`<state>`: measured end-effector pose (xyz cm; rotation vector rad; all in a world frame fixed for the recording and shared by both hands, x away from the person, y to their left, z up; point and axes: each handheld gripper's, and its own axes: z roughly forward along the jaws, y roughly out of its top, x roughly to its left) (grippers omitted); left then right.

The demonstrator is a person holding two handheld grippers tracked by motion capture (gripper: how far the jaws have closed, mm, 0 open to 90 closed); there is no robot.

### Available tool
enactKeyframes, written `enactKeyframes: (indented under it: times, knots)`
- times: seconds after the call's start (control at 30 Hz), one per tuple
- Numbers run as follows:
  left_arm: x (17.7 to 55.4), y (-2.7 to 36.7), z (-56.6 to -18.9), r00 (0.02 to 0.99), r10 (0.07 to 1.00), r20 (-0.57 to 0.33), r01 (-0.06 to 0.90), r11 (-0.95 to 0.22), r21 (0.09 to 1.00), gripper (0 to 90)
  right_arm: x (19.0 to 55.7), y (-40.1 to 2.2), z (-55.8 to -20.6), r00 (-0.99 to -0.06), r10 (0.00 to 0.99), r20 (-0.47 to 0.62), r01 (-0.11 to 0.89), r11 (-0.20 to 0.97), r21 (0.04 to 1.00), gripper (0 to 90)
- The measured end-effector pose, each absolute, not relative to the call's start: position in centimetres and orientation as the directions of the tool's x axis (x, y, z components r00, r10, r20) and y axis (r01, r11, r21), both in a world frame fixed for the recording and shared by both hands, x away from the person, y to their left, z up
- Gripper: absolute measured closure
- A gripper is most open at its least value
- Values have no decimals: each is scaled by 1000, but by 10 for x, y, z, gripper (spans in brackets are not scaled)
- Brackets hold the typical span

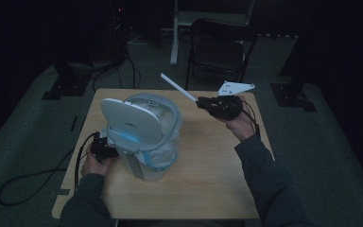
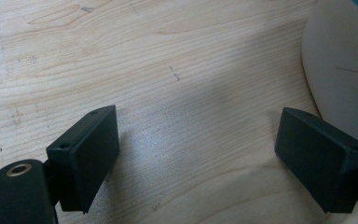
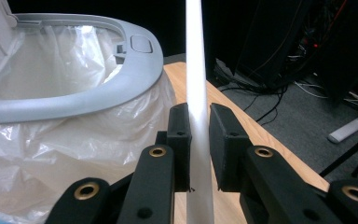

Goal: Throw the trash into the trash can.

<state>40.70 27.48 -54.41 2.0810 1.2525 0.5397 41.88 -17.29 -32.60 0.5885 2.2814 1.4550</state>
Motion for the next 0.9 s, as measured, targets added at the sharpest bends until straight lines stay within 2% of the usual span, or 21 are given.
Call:
enactKeyframes:
  times: [0.9]
  knots:
    - [407, 275, -544, 461, 887, 19, 623, -339, 704, 144, 421, -162, -319, -902, 425, -70, 108, 381, 918, 785]
